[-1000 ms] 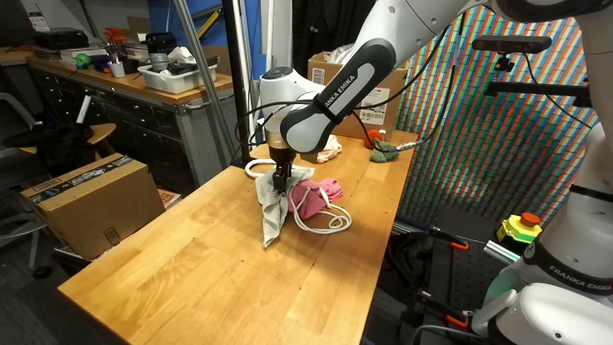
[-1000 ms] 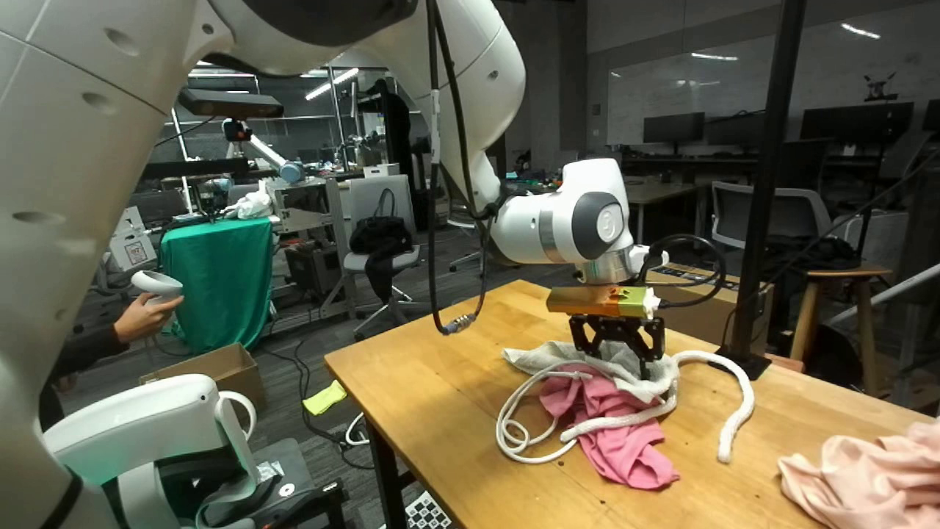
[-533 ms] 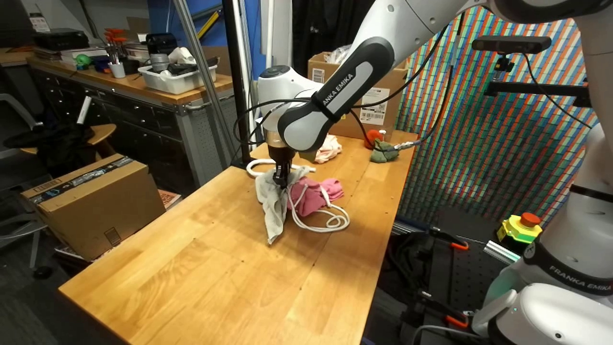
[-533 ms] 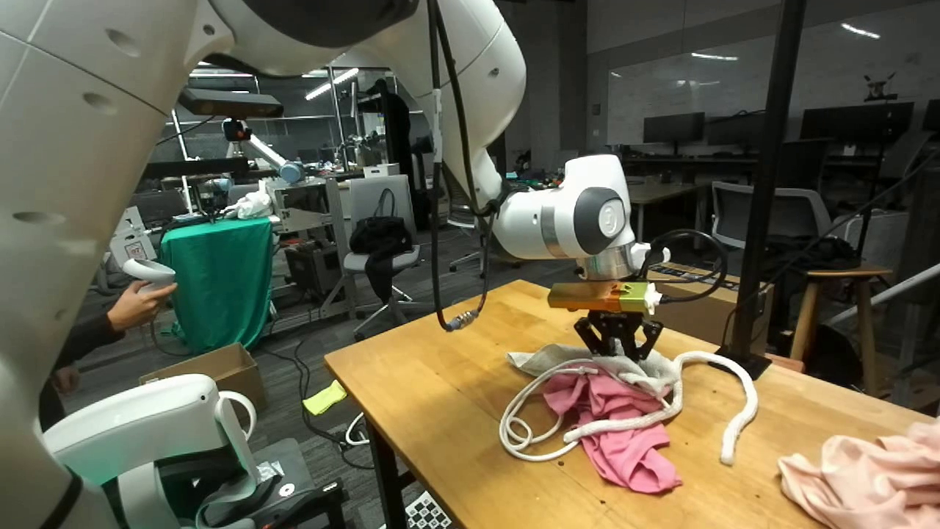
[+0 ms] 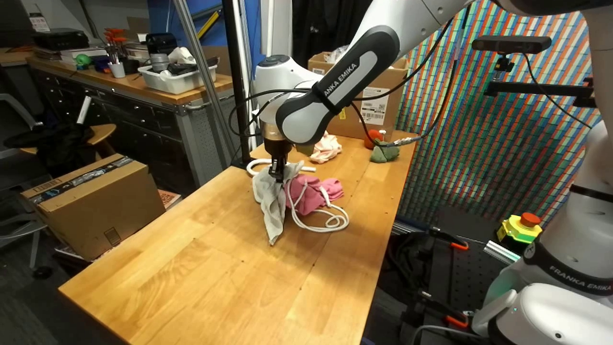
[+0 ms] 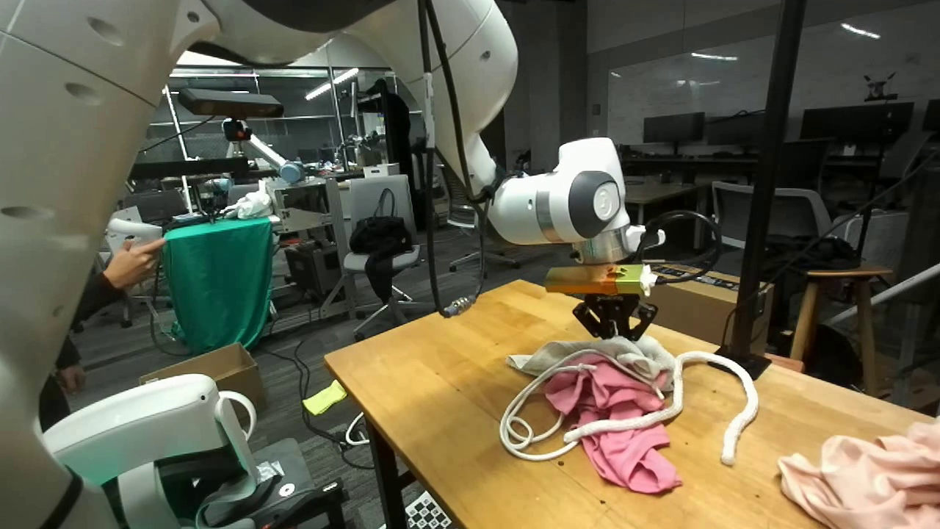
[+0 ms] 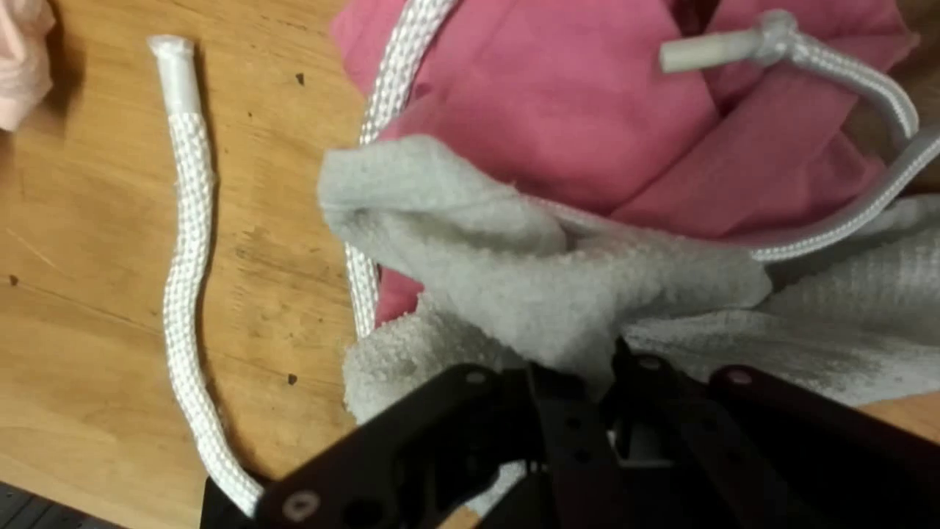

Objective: Separate the items on the table

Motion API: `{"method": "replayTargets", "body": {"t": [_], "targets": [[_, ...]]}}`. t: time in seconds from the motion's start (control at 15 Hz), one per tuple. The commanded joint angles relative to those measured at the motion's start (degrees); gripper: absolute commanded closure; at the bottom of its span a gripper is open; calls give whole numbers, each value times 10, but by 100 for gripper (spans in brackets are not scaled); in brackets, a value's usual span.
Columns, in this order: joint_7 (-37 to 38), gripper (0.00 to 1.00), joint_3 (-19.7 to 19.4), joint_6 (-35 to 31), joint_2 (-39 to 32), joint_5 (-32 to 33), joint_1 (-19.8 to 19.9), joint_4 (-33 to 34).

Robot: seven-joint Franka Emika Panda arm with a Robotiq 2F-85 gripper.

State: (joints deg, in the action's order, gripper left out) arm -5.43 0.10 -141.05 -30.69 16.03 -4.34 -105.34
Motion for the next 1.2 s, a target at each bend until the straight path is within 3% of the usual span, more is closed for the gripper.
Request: {"method": "replayTargets", "body": {"t": [0.0, 0.47, 1.13], "targets": [[-2, 92, 11, -17, 56, -8, -5, -33], [43, 93, 31, -75, 115, -11, -33, -62], [137, 93, 46, -143, 127, 8, -107, -92]]}}
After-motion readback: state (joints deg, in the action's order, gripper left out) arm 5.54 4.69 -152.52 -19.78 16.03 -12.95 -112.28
